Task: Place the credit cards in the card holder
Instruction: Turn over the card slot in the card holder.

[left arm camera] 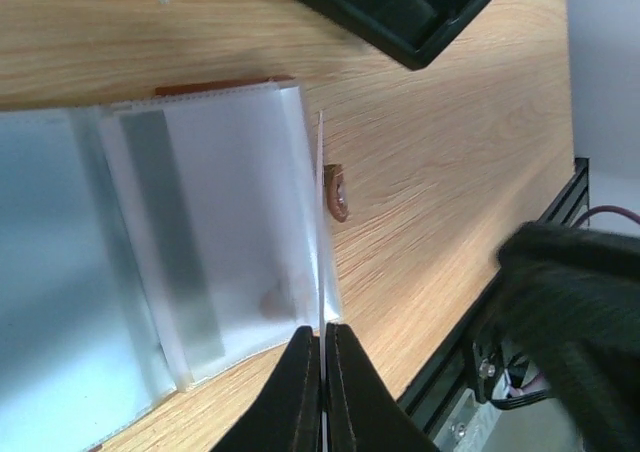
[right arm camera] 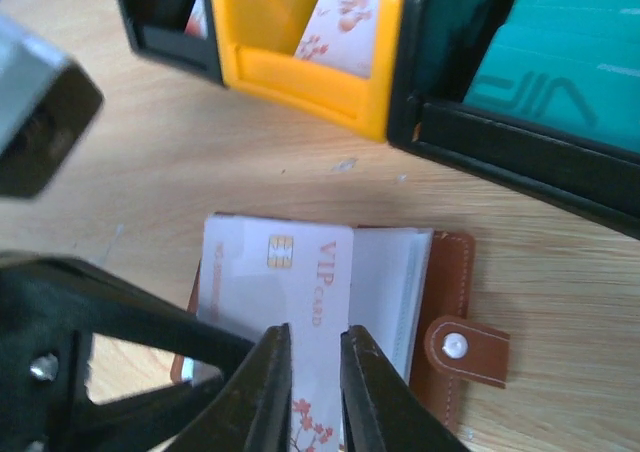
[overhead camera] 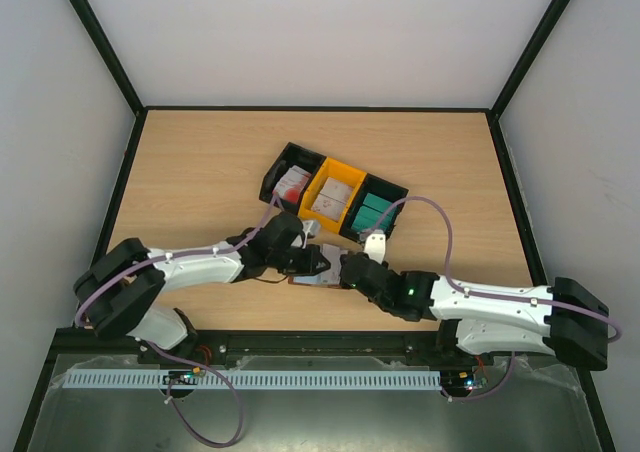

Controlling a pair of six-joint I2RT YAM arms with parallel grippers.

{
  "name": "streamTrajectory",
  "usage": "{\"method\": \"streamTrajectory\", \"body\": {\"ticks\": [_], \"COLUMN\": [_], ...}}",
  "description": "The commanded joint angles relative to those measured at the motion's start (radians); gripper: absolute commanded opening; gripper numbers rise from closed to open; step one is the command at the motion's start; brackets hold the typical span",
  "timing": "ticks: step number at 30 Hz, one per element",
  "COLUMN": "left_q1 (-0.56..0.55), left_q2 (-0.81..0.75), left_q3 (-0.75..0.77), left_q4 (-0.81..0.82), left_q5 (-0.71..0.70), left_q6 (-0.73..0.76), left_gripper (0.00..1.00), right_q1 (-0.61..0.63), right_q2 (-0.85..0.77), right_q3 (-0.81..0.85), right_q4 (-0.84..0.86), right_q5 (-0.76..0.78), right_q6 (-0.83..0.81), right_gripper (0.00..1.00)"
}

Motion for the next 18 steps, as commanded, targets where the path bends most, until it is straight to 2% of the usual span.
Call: {"method": "streamTrajectory", "body": {"ticks": [1, 7, 11, 18], "left_q1": [0.027, 0.093, 0.108, 0.130], "left_q2": [-0.084, -0.206, -0.206, -0.166], "left_q3": [0.010, -0.049, -0.091, -0.123], "left_q4": [-0.026, -0.089, -0.063, -0.041], "left_q5": [0.009, -0.045, -0.025, -0.021], "left_q6": [0.004, 0.009, 0.013, 0.033], "left_gripper": [0.03, 0.03, 0.03, 0.02], "right_q1": [-0.024, -0.033, -0.042, -0.042], "right_q2": [0.048, 0.117, 0.180, 0.330], "right_q3": [0.024, 0.019, 0.017, 0.061], "right_q4": [0.022, -0.014, -0.037, -0.116], "right_q5": [-0.156, -0.175, -0.172, -0.144], "right_q6": [-0.105, -0.065, -0.057, -0.050], "right_gripper": [0.16, 0.15, 0.15, 0.22]}}
